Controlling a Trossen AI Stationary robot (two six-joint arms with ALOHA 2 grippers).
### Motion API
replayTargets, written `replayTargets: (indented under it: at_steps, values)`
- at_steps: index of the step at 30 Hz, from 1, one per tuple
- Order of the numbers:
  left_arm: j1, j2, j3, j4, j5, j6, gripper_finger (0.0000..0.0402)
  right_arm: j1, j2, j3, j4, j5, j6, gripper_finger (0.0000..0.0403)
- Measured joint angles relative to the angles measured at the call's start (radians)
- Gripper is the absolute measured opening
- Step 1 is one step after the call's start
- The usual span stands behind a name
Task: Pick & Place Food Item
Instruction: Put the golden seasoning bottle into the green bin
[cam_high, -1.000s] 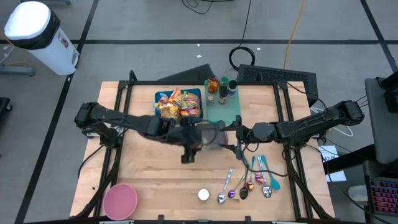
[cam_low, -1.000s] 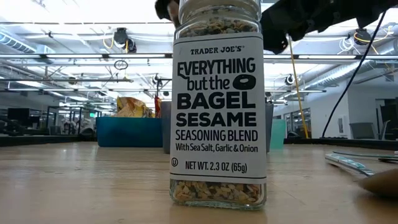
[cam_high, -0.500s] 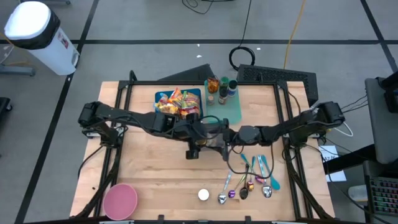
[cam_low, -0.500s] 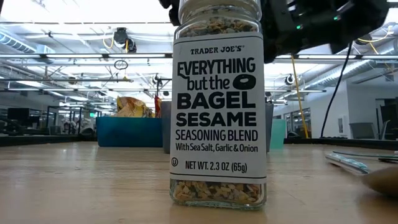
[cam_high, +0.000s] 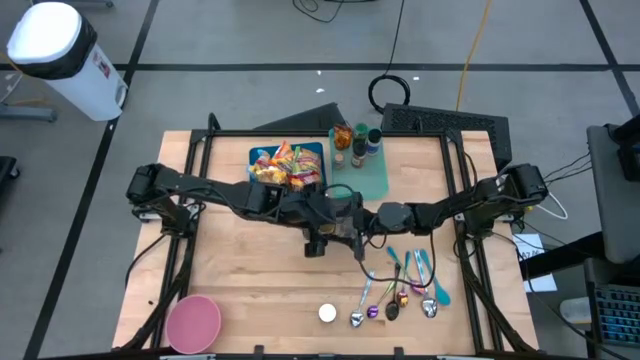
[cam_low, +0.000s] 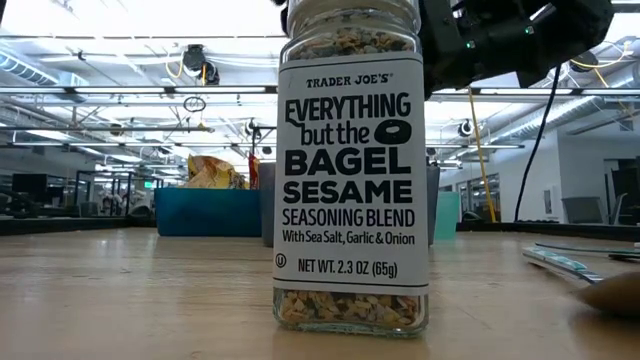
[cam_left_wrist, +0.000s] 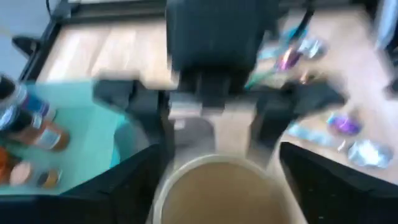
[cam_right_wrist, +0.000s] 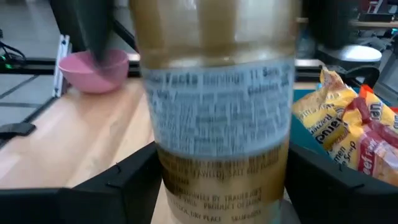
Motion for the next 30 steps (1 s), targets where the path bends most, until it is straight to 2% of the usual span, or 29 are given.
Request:
replayTargets:
  at_steps: [3, 5, 8, 11, 17, 23, 26, 30]
  values:
    - [0.001, -0.040, 0.002, 0.005, 0.036, 0.002, 0.0378, 0.000, -0.028, -0.003, -0.049, 0.044, 0.000, 0.0273]
    - [0.001, -0.074, 0.002, 0.001, 0.049, 0.004, 0.0389, 0.000, -0.076, -0.003, -0.102, 0.106, -0.001, 0.0273]
    - [0.000, -0.138, 0.001, -0.025, 0.051, 0.005, 0.0376, 0.000, -0.164, -0.014, -0.201, 0.199, -0.001, 0.0273]
    - [-0.009, -0.194, -0.050, 0.048, 0.046, 0.040, 0.0358, 0.001, -0.262, -0.061, -0.239, 0.244, 0.000, 0.0273]
    - [-0.001, -0.223, -0.311, 0.495, 0.052, 0.115, 0.0339, 0.009, -0.432, -0.204, -0.049, 0.228, 0.026, 0.0273]
    - [0.050, -0.181, -0.521, 0.989, 0.052, 0.053, 0.0337, 0.050, -0.488, -0.311, 0.133, 0.203, 0.026, 0.0273]
    - [0.066, -0.141, -0.542, 1.140, 0.054, 0.044, 0.0337, 0.070, -0.487, -0.320, 0.132, 0.203, 0.019, 0.0273]
    - [0.071, -0.079, -0.528, 1.187, 0.059, 0.042, 0.0337, 0.089, -0.476, -0.320, 0.143, 0.204, 0.001, 0.0273]
